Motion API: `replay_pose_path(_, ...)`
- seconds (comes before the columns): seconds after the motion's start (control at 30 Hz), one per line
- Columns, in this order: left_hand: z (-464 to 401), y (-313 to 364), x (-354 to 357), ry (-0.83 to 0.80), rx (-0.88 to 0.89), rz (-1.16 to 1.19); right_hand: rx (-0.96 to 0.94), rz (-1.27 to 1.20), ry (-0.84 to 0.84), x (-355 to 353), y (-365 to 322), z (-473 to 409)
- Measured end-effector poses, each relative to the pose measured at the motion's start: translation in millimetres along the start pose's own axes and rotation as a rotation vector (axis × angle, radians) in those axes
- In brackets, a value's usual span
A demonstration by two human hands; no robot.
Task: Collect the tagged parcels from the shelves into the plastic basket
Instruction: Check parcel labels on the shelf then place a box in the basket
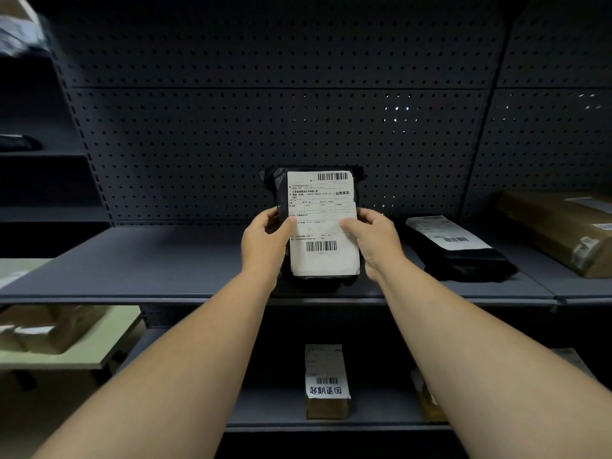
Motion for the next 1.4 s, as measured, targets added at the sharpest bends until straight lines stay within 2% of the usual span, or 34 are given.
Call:
replay_pose_path(0.2, -17.6, 2.7, -2.7, -0.011, -0.075, -0.058, 0.113, 0.037, -0.027, 6.4, -7.8, -16.2)
replay_pose_path(0.53, -53.7, -5.2, -0.2, -0.061, -0.304, -0.15, 0.366, 0.161, -0.005, 10.2, -0.2, -52.6)
replay_pose_path(0.8, -75.8, -21.8, 4.5, -0.106, -0.461, -0.248, 0.439, 0.177, 0.015, 9.3, 11.2, -68.8)
replay_pose_path(1.07, -86.9, -33.0, 6.8, -0.101, -0.557, -0.225, 0.505, 0.291, -0.027, 7.7, 23.2, -82.1)
replay_pose_path(1.2, -92.2, -33.2, 7.5, -0.097, -0.535, -0.264, 0.476, 0.428, -0.033, 3.3, 23.9, -89.0)
replay_pose_path(1.4, -95.0, -15.9, 9.1, -0.092, -0.251, -0.832, 0.261, 0.875, 0.027, -2.1, 3.9, -94.3)
Point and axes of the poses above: each hand's wrist, its own z-axis away from the middle knuckle, its own x-axis out of the palm, y = z × x, the point moved 1 cm from there along -z, towards the middle knuckle, and after that the axes turned 8 degrees about -y, right-handed, at the moved point
